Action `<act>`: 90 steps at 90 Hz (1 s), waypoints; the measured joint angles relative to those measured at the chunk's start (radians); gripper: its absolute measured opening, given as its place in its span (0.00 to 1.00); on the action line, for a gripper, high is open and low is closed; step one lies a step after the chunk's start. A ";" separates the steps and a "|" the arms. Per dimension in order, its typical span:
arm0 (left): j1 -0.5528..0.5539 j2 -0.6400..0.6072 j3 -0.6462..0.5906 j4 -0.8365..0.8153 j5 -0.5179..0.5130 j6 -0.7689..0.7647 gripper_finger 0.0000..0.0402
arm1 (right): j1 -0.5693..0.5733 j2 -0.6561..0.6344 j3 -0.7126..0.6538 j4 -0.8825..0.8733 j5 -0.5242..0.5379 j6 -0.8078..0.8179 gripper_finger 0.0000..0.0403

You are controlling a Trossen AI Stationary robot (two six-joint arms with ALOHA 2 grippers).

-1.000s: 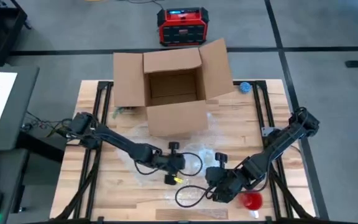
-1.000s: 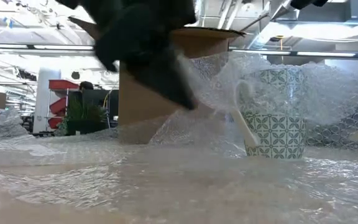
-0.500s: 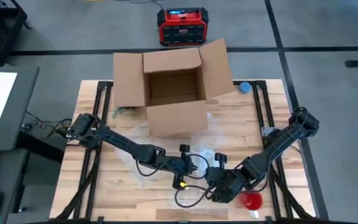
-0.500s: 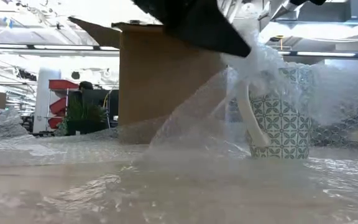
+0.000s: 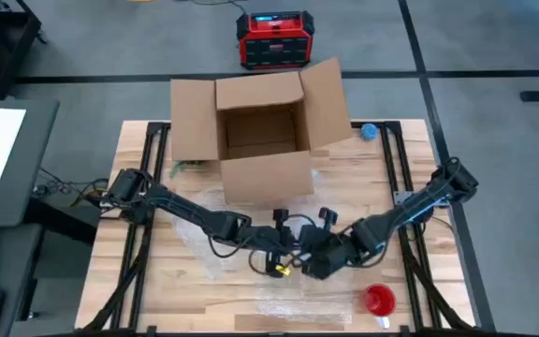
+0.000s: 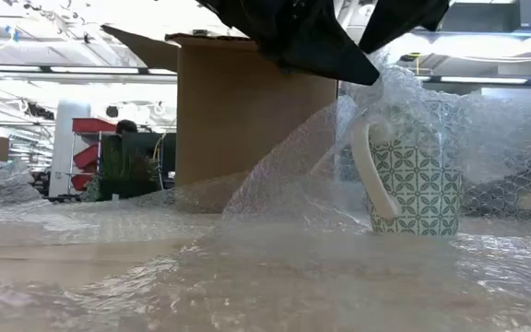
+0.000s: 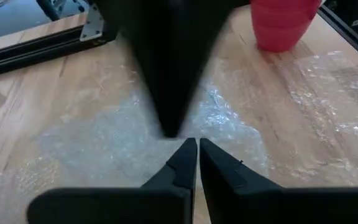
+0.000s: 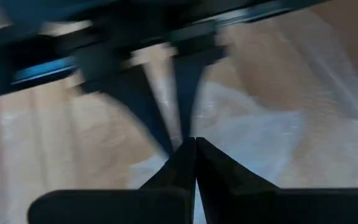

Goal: Wrap mug
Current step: Wrap the green patterned mug into the bubble wrap

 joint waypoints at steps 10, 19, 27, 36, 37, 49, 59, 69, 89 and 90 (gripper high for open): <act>-0.009 0.000 0.000 0.000 0.000 0.000 0.00 | -0.035 -0.002 -0.044 0.008 -0.065 0.018 0.00; -0.024 0.000 0.000 -0.003 0.000 0.000 0.00 | -0.057 0.000 -0.110 0.023 -0.130 0.048 0.00; -0.042 0.000 0.004 -0.021 -0.003 0.000 0.00 | -0.077 -0.003 -0.186 0.087 -0.202 0.063 0.00; -0.067 -0.011 0.024 -0.083 -0.046 0.004 0.00 | -0.102 -0.002 -0.274 0.195 -0.283 0.062 0.00; -0.070 -0.012 0.028 -0.087 -0.053 0.004 0.00 | -0.105 -0.002 -0.283 0.207 -0.291 0.062 0.00; -0.097 -0.037 0.055 -0.162 -0.136 0.001 0.00 | -0.139 -0.007 -0.349 0.295 -0.377 0.033 0.00; -0.106 -0.043 0.053 -0.188 -0.173 0.000 0.00 | -0.163 -0.007 -0.334 0.281 -0.418 0.000 0.00; -0.106 -0.043 0.053 -0.200 -0.174 -0.009 0.00 | -0.166 -0.005 -0.253 0.161 -0.426 -0.027 0.00; -0.107 -0.045 0.054 -0.225 -0.173 -0.017 0.00 | -0.144 -0.006 -0.041 -0.113 -0.401 -0.044 0.00; -0.107 -0.045 0.054 -0.226 -0.173 -0.017 0.00 | -0.141 -0.006 -0.032 -0.122 -0.396 -0.043 0.00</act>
